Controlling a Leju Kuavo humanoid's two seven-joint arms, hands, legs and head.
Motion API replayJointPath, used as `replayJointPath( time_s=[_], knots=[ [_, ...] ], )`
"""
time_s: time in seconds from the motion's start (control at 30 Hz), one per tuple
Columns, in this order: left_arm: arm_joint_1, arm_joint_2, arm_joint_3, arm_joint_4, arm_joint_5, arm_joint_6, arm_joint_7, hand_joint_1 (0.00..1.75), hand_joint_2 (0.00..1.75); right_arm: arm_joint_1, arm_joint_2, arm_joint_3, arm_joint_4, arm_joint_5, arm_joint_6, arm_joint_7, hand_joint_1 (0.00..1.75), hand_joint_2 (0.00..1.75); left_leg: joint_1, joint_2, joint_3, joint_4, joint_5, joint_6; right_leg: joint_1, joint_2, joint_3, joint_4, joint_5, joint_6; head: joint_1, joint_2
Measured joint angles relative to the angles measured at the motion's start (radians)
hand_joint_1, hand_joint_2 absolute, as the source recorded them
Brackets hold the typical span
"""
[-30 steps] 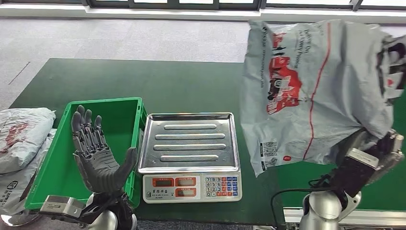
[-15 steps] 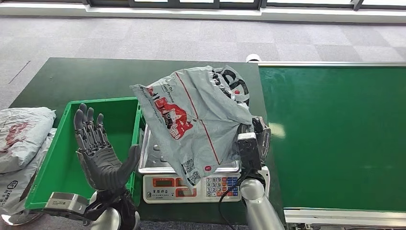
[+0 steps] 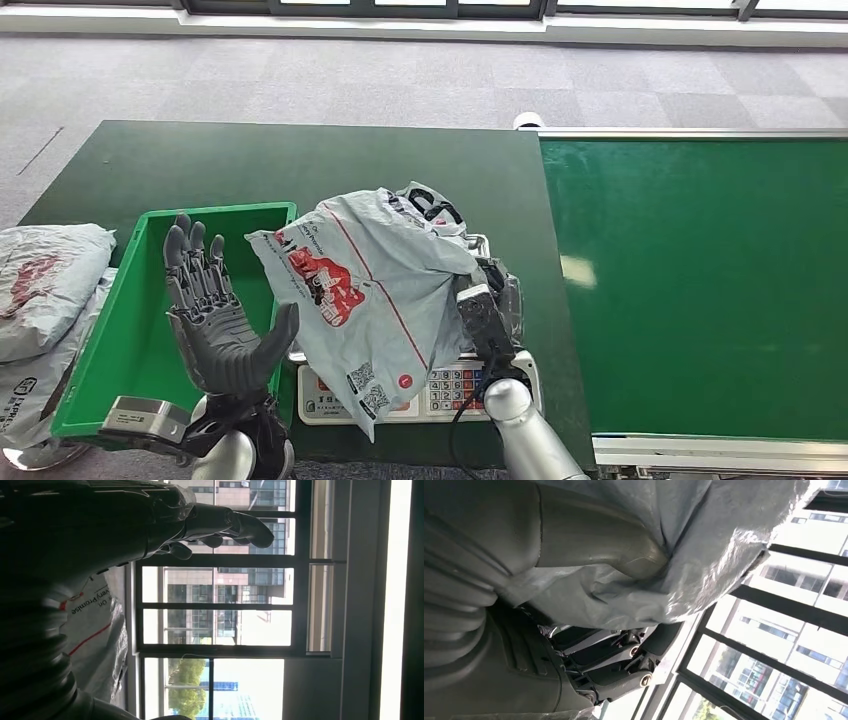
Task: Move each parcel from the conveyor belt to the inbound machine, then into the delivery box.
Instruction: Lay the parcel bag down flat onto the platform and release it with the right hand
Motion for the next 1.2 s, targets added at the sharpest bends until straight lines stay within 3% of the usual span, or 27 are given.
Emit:
replayJointPath(
  time_s=[0.5,0.67,0.87,1.0,1.2],
  knots=[
    [-0.012,0.0,0.0,0.011,0.001,-0.001,0.0,0.0,1.75,-0.018,-0.006,0.024,0.056,-0.006,-0.011,0.006,0.0,1.75,0.0,0.0,0.0,0.0,0.0,0.0,0.0,0.0,-0.001,0.0,0.0,0.0,0.0,0.0],
    [-0.014,0.0,0.0,0.013,0.004,0.001,0.0,0.0,1.75,-0.014,-0.008,0.027,0.05,0.02,-0.081,-0.019,0.0,1.75,0.0,0.0,0.0,0.0,0.0,0.0,0.0,0.0,-0.001,0.0,0.0,0.0,0.0,0.0],
    [-0.013,0.0,0.0,0.016,0.009,0.015,0.0,0.0,1.75,0.089,0.022,0.003,-0.218,0.132,-0.142,-0.162,0.0,1.75,0.0,0.0,-0.002,0.0,0.0,0.0,0.0,0.0,-0.002,0.0,0.0,0.0,0.0,0.0],
    [-0.012,0.0,0.0,0.015,0.009,0.021,0.0,0.0,1.75,0.119,0.023,0.003,-0.419,0.139,-0.144,-0.17,0.0,1.75,0.0,0.0,-0.002,0.0,0.0,0.0,0.0,0.0,-0.003,0.0,0.0,0.0,0.0,0.0],
    [-0.012,0.0,0.0,0.015,0.009,0.021,0.0,0.0,1.75,0.133,0.019,0.003,-0.544,0.14,-0.144,-0.171,0.0,1.75,0.0,0.001,-0.002,0.0,0.0,0.0,0.0,0.0,-0.003,0.0,0.0,0.0,0.0,0.0]
  ],
)
